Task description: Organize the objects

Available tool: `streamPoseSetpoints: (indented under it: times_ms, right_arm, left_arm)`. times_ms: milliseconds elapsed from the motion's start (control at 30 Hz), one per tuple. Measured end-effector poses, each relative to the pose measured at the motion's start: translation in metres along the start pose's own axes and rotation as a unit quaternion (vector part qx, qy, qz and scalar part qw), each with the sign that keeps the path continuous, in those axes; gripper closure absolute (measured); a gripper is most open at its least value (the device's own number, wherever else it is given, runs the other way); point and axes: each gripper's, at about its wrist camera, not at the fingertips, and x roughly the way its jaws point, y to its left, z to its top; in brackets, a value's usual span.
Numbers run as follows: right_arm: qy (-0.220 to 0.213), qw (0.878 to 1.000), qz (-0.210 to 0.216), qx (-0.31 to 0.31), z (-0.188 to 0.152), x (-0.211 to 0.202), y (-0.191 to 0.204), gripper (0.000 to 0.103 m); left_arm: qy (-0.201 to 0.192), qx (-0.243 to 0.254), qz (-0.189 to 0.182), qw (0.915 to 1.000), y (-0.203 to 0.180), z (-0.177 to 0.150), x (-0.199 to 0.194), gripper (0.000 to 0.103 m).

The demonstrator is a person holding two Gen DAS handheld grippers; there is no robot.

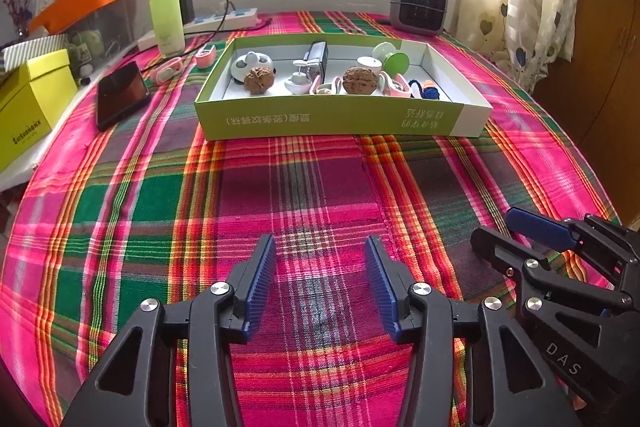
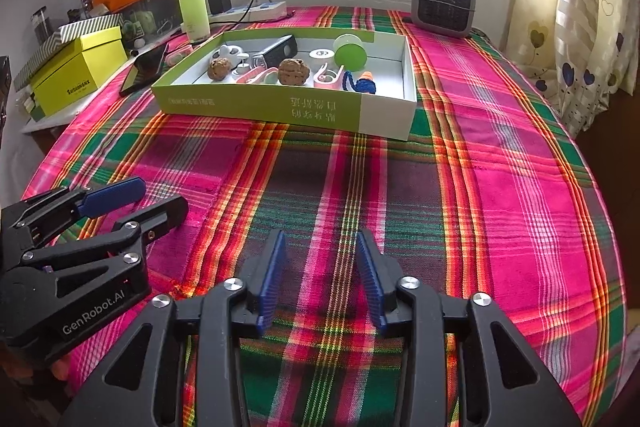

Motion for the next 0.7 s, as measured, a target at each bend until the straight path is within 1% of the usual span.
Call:
streamPoseSetpoints:
  times_ms: [233, 700]
  right_arm:
    - [0.000, 1.000, -0.009, -0.001, -0.0017, -0.0001, -0.0003, 0.059]
    - [0.000, 1.000, -0.013, -0.003, -0.0023, 0.0000, 0.0012, 0.058]
  left_arm:
    - [0.002, 0.009, 0.002, 1.0000, -0.0033, 0.0004, 0.0013, 0.051]
    - [0.003, 0.011, 0.002, 0.9999, -0.0047, 0.0005, 0.0017, 0.050]
